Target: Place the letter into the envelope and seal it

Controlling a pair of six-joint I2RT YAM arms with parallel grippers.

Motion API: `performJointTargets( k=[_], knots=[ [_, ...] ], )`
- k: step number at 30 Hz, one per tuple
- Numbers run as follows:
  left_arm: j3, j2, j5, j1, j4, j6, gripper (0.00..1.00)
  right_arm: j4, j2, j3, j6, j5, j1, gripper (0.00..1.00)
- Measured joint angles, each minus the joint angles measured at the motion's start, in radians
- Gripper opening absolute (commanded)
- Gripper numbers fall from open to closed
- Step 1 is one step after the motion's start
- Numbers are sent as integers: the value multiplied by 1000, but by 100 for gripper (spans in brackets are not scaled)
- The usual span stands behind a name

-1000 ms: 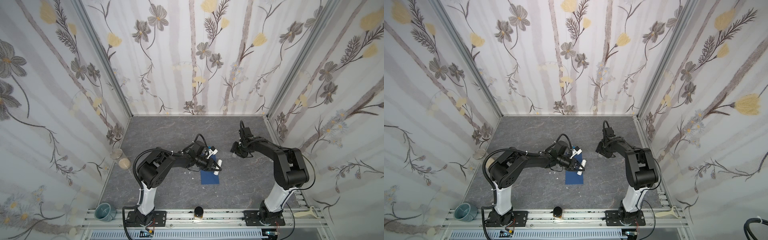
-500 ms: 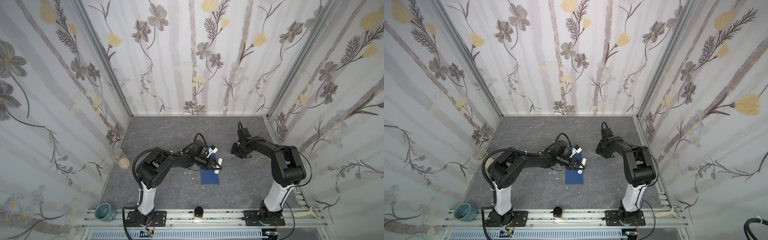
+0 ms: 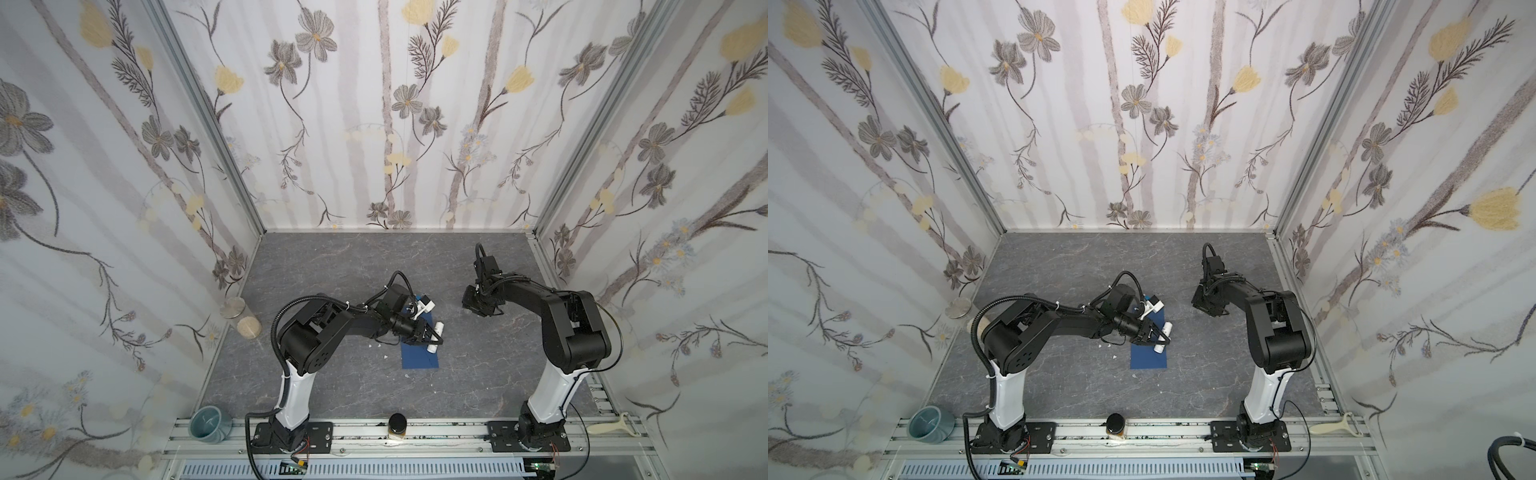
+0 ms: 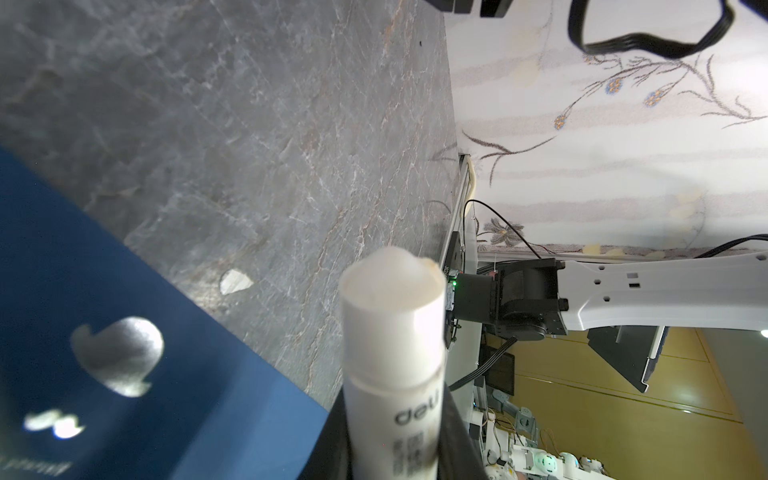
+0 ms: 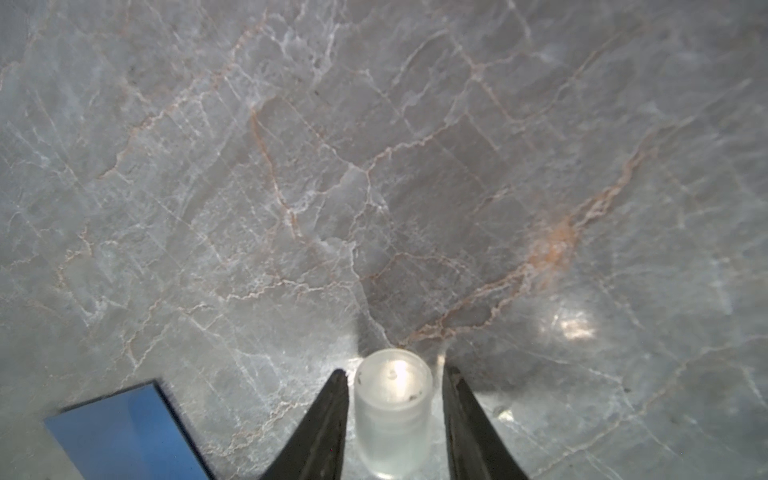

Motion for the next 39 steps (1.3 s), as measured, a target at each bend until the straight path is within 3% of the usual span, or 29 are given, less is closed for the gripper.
performJointTargets(
  k=[13,23,39],
  knots=[
    [-2,33,35,-37,4,-34,0,1,6,2,-27,25,-1,34],
    [10,53,62,-51,7,-55,0,1,10,8,-33,28,0,38],
    [21,57,72,-57,8,-58,0,-14,18,16,-37,51,-1,30]
  ],
)
